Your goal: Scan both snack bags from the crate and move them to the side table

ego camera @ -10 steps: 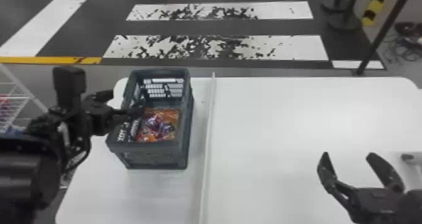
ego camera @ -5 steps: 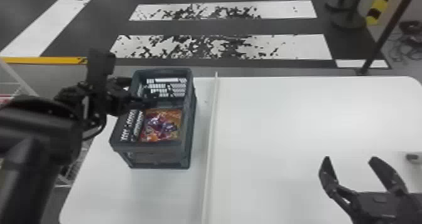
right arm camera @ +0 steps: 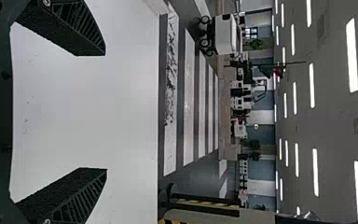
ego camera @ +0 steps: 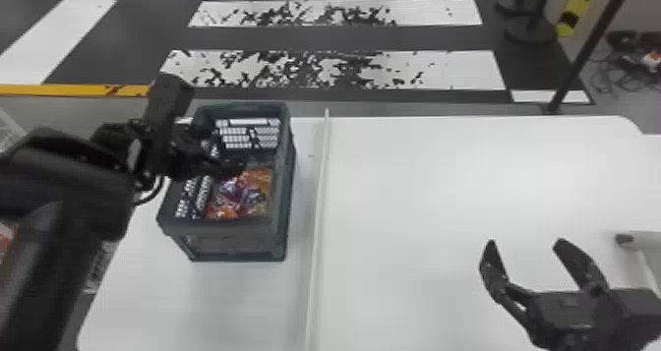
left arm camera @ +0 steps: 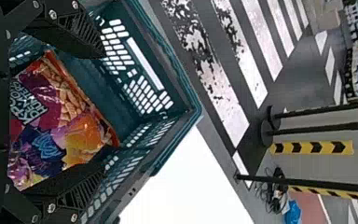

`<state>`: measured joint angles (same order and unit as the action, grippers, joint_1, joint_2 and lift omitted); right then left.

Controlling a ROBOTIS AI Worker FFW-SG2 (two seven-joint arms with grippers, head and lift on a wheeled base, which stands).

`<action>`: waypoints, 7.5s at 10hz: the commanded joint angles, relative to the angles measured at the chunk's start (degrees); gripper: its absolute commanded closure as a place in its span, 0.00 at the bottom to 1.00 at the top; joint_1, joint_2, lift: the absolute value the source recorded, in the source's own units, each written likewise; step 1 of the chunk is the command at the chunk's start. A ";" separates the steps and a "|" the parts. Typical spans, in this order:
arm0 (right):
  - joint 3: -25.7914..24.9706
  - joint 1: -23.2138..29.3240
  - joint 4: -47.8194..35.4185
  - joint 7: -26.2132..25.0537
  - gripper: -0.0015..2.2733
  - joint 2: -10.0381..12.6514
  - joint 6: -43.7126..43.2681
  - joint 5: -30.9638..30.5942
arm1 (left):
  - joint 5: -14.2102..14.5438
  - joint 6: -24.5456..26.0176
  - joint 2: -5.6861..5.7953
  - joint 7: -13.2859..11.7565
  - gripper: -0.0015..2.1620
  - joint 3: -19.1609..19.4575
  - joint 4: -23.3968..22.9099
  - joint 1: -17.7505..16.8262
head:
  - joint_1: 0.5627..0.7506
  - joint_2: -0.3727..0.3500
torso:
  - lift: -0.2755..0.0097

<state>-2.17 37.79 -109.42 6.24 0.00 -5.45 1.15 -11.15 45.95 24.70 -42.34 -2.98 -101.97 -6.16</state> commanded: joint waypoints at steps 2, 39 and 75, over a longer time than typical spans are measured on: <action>0.06 0.00 0.00 0.00 0.01 0.05 0.49 -0.01 | -2.74 -2.22 -0.18 -1.52 0.08 -1.59 4.15 -1.05 | 0.70 0.64 | 0.70; -0.02 1.50 -1.67 -0.62 0.02 0.05 1.72 -0.10 | 18.79 3.75 -16.88 4.11 0.99 10.27 -8.94 0.18 | 0.70 0.55 | 0.70; -9.34 -2.20 -6.33 8.00 0.04 0.05 22.63 10.01 | 15.45 -37.91 -16.26 25.20 0.04 1.92 -16.24 33.67 | 0.70 0.29 | 0.70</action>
<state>-10.55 36.33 -115.62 14.28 0.00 14.06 10.30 3.75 8.66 8.43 -17.12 -2.09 -117.48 26.08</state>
